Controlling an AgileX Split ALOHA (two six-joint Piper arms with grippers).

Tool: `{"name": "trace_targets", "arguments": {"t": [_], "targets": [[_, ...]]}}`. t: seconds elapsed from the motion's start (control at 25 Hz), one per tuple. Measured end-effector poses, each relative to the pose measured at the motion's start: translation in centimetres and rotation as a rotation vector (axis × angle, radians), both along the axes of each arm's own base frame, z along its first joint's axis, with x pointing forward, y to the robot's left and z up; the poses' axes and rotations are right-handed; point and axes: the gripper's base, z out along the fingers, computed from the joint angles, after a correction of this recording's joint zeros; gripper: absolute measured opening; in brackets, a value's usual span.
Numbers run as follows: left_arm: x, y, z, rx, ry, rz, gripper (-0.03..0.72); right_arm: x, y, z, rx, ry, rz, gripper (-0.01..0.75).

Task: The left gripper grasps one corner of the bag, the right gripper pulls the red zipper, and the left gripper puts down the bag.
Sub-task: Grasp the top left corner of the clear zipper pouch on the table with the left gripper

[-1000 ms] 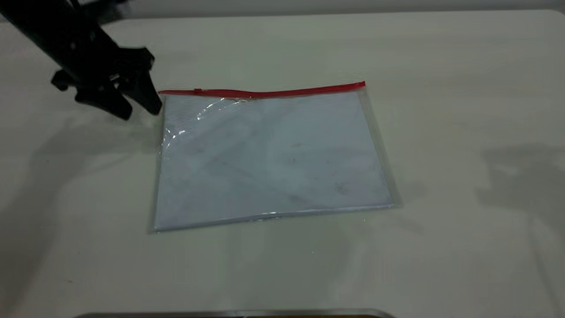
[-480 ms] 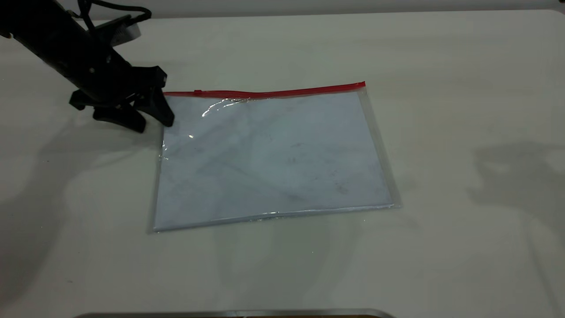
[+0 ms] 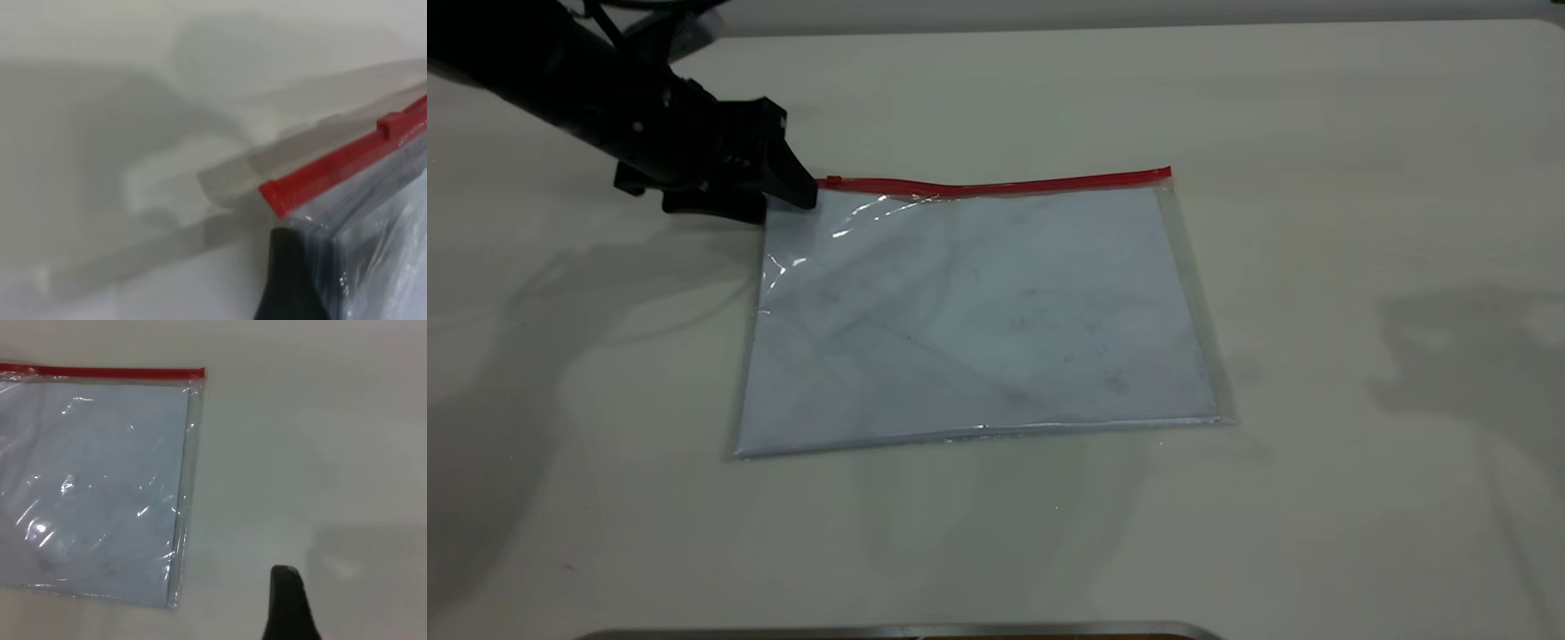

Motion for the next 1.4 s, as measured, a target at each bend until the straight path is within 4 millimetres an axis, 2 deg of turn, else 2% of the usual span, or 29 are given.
{"name": "trace_targets", "arguments": {"t": [0.4,0.72,0.8,0.88,0.96,1.04,1.08,1.2,1.4], "targets": [[-0.5,-0.3,-1.5,-0.032,0.027,-0.024,0.569,0.0,0.0,0.0,-0.001,0.0,0.001,0.551],[-0.6,-0.4,-1.5,-0.037,0.017,-0.058,0.552,0.0,0.0,0.0,-0.001,0.0,0.001,0.551],[-0.7,-0.6,-1.4,-0.053,0.009,-0.081,0.507,0.0,0.0,0.0,-0.001,0.0,0.001,0.551],[-0.7,-0.8,-1.3,-0.07,-0.008,-0.11,0.415,0.0,0.0,0.0,-0.001,0.0,0.001,0.551],[-0.7,-0.9,-1.2,-0.074,-0.037,-0.157,0.286,0.0,0.0,0.0,-0.003,-0.001,0.004,0.551],[-0.8,-1.1,-1.1,-0.072,-0.08,-0.223,0.12,0.0,0.0,0.0,-0.009,-0.003,0.012,0.551],[-0.8,-1.2,-1.0,-0.076,-0.101,-0.255,0.076,0.0,0.0,0.0,-0.013,-0.004,0.021,0.551],[-0.8,-1.5,-0.7,-0.076,-0.208,-0.39,0.053,-0.1,0.7,0.0,-0.041,-0.011,0.089,0.551],[-0.9,-2.4,0.4,-0.107,-0.437,-0.7,0.053,0.4,3.6,-0.9,-0.087,-0.043,0.263,0.551]]}}
